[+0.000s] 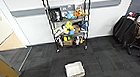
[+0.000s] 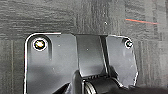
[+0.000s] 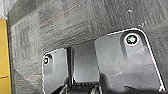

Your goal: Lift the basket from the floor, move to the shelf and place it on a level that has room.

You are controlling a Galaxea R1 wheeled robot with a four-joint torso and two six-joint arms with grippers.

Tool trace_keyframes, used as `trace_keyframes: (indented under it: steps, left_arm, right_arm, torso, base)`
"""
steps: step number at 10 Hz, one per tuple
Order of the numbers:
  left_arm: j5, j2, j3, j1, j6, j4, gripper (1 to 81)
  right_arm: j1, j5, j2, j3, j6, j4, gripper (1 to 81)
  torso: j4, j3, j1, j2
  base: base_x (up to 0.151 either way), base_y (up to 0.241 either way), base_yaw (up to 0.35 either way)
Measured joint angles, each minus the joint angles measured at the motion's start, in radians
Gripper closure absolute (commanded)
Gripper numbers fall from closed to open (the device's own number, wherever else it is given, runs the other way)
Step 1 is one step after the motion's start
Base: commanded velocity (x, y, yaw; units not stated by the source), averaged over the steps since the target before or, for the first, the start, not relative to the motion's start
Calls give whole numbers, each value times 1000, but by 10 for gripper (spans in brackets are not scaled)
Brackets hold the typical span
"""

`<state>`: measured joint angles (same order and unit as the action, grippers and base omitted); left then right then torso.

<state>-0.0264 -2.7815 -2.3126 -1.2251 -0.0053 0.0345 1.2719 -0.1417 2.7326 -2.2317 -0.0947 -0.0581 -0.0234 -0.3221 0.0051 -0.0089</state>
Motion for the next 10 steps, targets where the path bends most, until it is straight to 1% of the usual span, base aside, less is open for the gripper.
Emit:
trace_keyframes:
  steps: [3,5,10]
  left_arm:
    - [3,0,1,-14,0,0,10]
    - [-5,-1,1,1,0,0,10]
    - [0,0,1,-11,0,0,10]
  right_arm:
    - [16,3,2,-7,0,1,10]
    - [3,-7,3,-17,0,0,10]
    - [13,-4,16,-39,0,0,10]
  torso:
    - [0,0,-1,0]
    - [0,0,-1,0]
    - [0,0,-1,1]
  base:
    - [79,0,0]
    - [91,0,0]
    - [109,0,0]
